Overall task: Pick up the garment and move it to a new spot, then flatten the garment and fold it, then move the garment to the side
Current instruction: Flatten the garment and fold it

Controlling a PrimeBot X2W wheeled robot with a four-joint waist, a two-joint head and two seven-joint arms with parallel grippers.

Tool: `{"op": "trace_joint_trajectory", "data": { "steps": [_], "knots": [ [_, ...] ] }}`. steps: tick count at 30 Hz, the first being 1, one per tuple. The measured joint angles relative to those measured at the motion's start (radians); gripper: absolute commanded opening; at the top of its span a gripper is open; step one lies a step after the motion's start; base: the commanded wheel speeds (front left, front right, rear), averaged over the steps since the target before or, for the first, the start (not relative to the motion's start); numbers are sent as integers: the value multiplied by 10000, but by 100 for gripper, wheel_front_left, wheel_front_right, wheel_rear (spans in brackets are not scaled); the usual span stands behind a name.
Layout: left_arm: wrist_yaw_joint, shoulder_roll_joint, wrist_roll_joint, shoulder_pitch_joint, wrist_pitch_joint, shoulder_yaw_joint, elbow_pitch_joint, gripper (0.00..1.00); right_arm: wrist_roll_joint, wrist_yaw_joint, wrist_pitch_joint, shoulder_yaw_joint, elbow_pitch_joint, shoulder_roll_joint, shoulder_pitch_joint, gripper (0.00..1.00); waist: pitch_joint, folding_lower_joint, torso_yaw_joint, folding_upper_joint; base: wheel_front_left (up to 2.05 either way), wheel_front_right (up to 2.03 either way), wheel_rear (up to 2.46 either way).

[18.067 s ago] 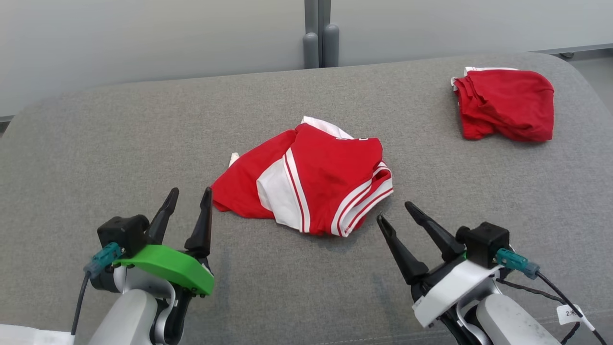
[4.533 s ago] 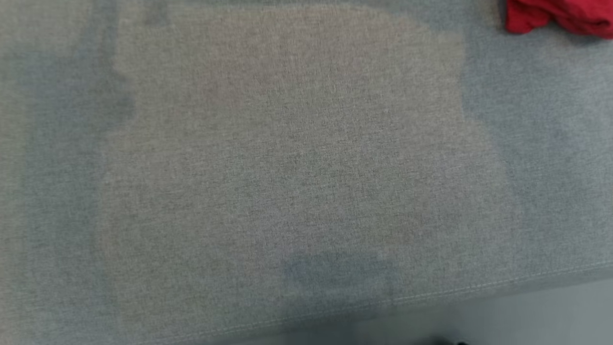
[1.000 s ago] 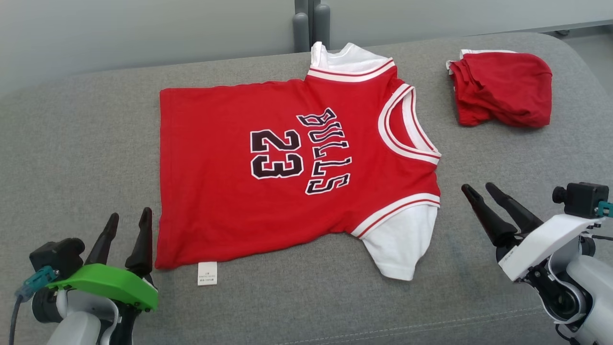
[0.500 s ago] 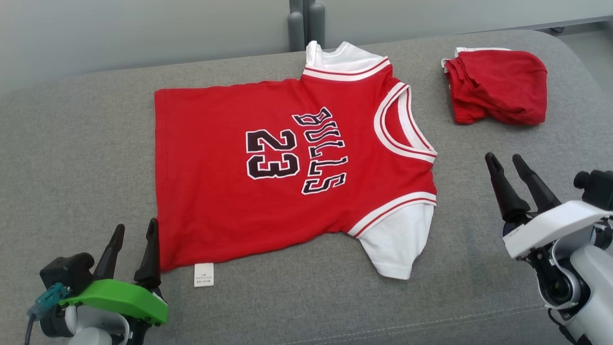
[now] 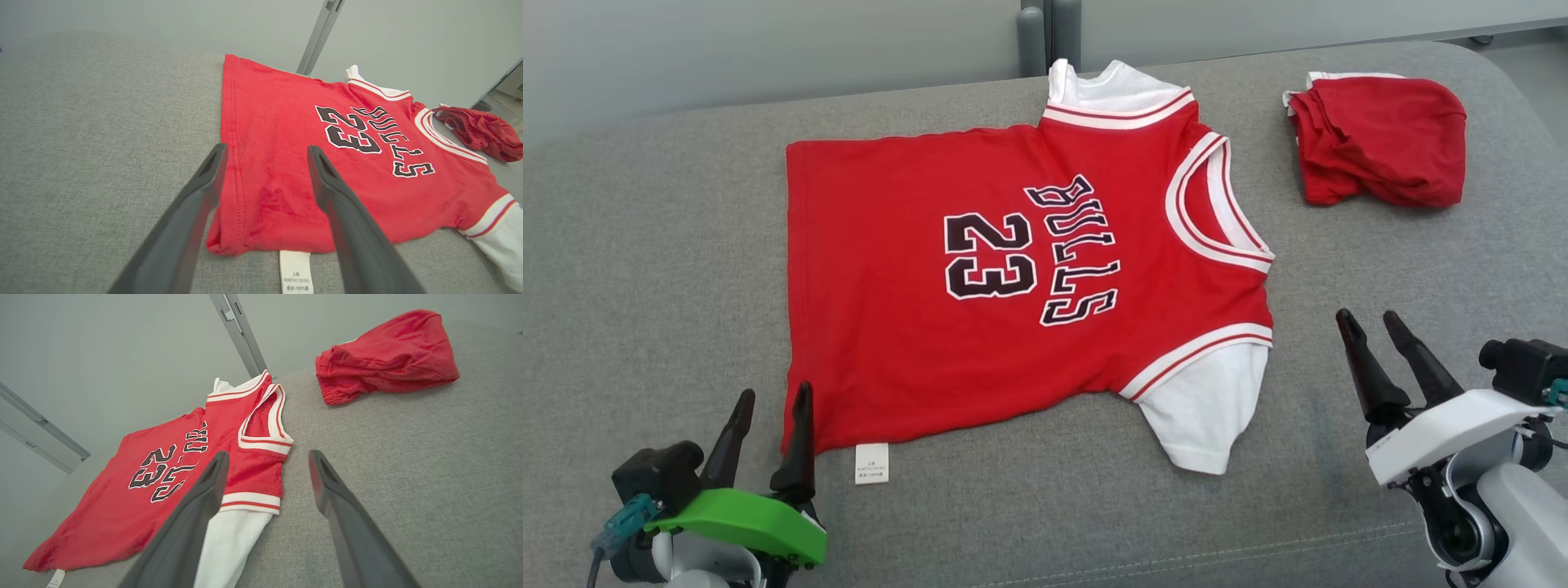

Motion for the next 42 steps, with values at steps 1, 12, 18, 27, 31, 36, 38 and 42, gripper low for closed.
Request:
{"op": "trace_joint_trajectory", "data": {
  "steps": [1,12,18,27,31,36,38,42],
  "knots": [
    [-23,-15,13,57,0,2,-2,100,-42,56,0,21,36,35,42,100,13,0,2,0,0,0,0],
    [-188,-174,98,208,2,-38,159,100,-330,403,2,721,976,167,384,100,106,0,49,0,0,0,0],
    [-272,-265,146,208,2,-81,337,100,-441,591,2,1127,1565,422,353,100,126,0,121,0,0,0,0],
    [-380,-339,173,195,2,-345,433,100,-1220,704,196,1831,2414,483,-178,100,227,0,313,0,0,0,0],
    [-451,-341,173,176,2,-328,451,100,-1496,756,209,2023,2686,543,-646,100,326,1,431,0,0,0,0],
    [-454,-345,173,126,2,-276,535,100,-1883,782,416,2364,3206,746,-1099,100,432,0,547,0,0,0,0],
    [-454,-347,173,108,2,-278,596,100,-1912,798,420,2416,3336,828,-1191,100,445,0,577,0,0,0,0],
    [-468,-355,174,76,2,-270,635,100,-1902,830,412,2387,3591,995,-1353,100,460,0,637,0,0,0,0]
  ]
}}
